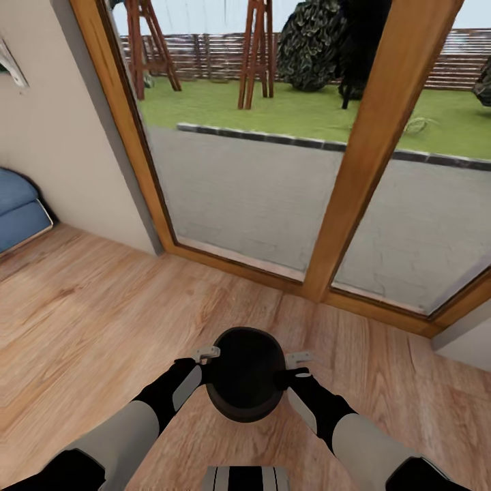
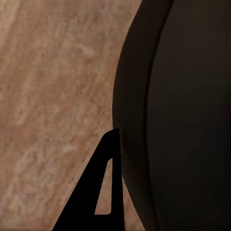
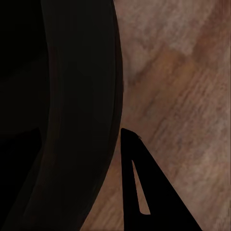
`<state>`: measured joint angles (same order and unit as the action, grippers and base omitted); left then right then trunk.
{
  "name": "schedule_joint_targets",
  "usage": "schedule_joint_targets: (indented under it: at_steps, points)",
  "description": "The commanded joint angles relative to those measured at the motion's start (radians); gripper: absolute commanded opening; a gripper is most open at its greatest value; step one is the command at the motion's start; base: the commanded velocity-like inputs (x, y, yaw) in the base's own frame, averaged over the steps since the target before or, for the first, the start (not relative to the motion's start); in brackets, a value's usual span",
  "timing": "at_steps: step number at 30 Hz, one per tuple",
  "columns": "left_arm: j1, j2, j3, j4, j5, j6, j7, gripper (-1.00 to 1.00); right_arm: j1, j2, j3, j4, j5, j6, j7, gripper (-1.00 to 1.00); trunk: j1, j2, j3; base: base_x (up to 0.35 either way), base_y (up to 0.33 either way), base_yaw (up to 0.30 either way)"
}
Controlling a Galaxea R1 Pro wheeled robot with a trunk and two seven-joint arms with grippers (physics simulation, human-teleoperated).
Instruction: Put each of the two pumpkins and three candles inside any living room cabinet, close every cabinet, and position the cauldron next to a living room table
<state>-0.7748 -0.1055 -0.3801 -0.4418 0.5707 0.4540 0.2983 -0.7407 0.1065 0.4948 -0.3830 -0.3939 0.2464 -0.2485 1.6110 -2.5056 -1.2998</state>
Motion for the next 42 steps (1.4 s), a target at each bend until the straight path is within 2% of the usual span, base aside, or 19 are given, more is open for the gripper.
schedule_joint_targets:
  at_steps: [1,42]
  points:
    - [0.0,-0.001,-0.01,0.0,0.026,-0.005,-0.061,-1.0,0.0,0.001,0.007,-0.02,-0.017,-0.003,0.014,-1.0,0.0,0.0,0.001,0.0,0.0,0.266]
    - [0.0,-0.001,-0.01,0.0,0.026,-0.005,-0.061,-1.0,0.0,0.001,0.007,-0.02,-0.017,-0.003,0.015,-1.0,0.0,0.0,0.007,0.0,0.0,0.281]
